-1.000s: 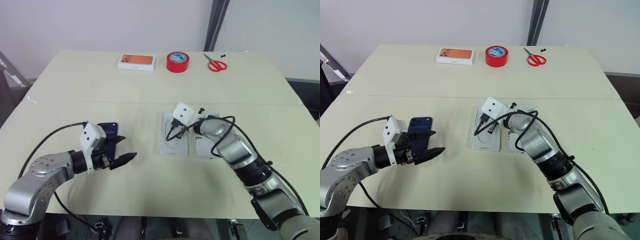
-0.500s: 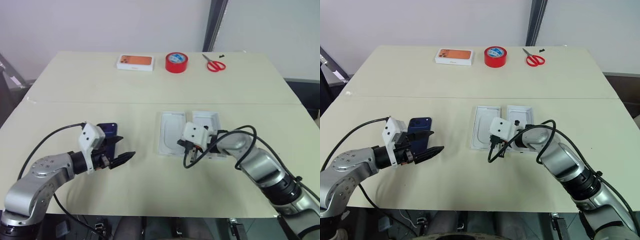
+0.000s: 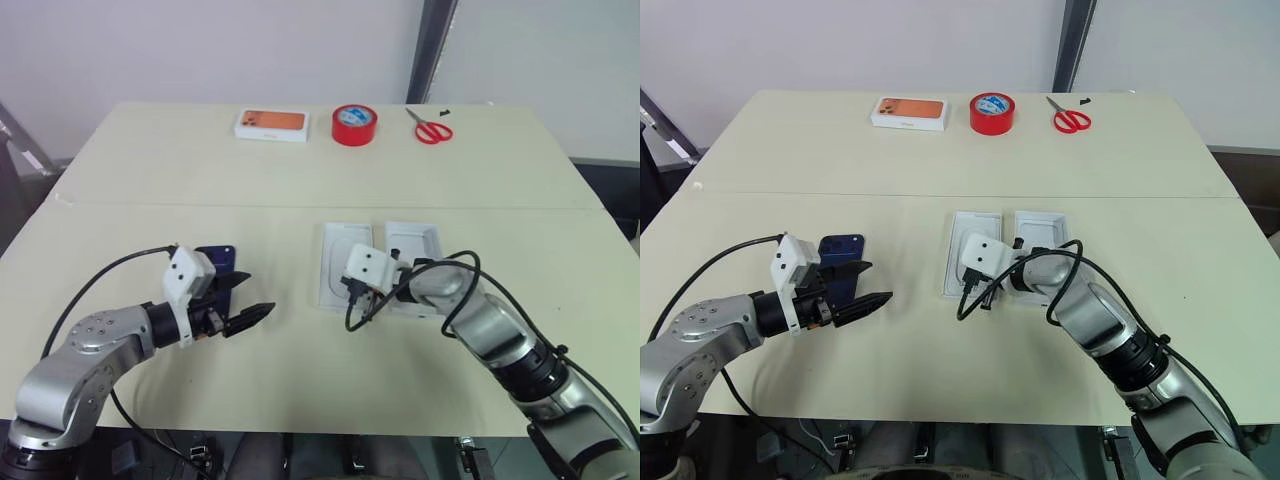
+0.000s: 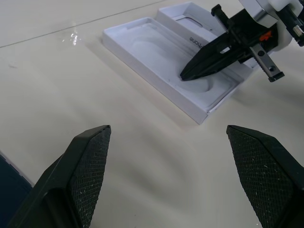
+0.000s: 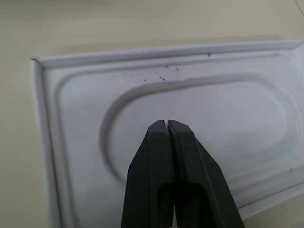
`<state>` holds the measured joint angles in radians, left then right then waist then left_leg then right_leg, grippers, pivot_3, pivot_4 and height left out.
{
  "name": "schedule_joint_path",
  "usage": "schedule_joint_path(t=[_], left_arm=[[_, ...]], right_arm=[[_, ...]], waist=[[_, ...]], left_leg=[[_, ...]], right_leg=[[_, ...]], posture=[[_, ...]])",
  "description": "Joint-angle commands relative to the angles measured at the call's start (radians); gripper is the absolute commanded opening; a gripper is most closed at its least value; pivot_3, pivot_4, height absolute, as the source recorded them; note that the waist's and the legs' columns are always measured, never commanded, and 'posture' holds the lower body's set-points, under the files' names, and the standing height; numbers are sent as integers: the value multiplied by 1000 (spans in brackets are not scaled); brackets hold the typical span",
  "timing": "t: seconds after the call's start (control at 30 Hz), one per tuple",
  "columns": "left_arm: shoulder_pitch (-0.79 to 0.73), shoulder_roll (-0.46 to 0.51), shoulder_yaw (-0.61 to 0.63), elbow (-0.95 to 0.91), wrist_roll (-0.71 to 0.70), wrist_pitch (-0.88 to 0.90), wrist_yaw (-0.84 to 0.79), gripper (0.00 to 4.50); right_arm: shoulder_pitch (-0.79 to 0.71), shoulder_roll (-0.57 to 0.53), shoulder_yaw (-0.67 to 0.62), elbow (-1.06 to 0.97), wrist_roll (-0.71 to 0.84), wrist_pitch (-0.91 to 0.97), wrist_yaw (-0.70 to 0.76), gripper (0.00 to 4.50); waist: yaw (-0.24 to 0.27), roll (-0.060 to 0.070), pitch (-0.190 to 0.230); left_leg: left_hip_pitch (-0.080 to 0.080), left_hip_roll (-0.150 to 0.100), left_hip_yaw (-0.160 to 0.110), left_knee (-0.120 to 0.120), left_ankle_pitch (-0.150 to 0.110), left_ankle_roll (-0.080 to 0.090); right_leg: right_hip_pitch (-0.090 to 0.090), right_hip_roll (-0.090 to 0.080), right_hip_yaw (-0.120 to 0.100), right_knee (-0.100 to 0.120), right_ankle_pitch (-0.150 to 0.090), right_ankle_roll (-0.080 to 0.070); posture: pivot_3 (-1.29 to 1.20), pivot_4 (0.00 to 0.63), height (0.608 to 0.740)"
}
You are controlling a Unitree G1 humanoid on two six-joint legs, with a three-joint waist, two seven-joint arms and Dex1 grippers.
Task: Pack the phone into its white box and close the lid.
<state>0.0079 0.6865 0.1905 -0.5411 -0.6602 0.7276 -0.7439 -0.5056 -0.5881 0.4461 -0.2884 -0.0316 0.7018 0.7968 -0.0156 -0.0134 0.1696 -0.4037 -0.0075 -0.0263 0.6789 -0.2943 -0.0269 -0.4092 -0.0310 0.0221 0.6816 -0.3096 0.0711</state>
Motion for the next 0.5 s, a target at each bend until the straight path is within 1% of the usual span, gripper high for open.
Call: schedule_joint_path(t=[0.03,0.1,0.23,0.3,0.33,0.4,0.5], left_arm=[[1,6,52,-9,-19,-10,14,4117],[2,11,58,-3,-17,-14,12,4117],[21,38,60,10,10,-36,-14,4117],[33,55,57,15,17,-45,-27,4117],[37,61,55,16,19,-49,-32,4117],[43,66,48,12,23,-58,-42,4117],[58,78,22,-11,39,-81,-63,4117]], right_arm=[[17,-13,-107,-102,101,-22,59,107],[36,-29,-128,-123,133,-19,87,107],[99,-99,-142,-161,174,-54,158,107],[110,-108,-148,-174,200,-41,173,107],[112,-110,-149,-179,215,-23,178,324],[118,-120,-141,-189,223,-15,183,996],[133,-134,-108,-187,181,-41,161,2455]], waist=[[1,0,0],[1,0,0],[2,0,0],[0,0,0],[-3,0,0],[-3,0,0],[1,0,0]], left_leg=[[0,0,0,0,0,0],[0,0,0,0,0,0],[0,0,0,0,0,0],[0,0,0,0,0,0],[0,0,0,0,0,0],[0,0,0,0,0,0],[0,0,0,0,0,0]], right_leg=[[0,0,0,0,0,0],[0,0,0,0,0,0],[0,0,0,0,0,0],[0,0,0,0,0,0],[0,0,0,0,0,0],[0,0,0,0,0,0],[0,0,0,0,0,0]], posture=[[0,150,740],[0,150,740],[0,150,740],[0,150,740],[0,150,740],[0,150,740],[0,150,740]])
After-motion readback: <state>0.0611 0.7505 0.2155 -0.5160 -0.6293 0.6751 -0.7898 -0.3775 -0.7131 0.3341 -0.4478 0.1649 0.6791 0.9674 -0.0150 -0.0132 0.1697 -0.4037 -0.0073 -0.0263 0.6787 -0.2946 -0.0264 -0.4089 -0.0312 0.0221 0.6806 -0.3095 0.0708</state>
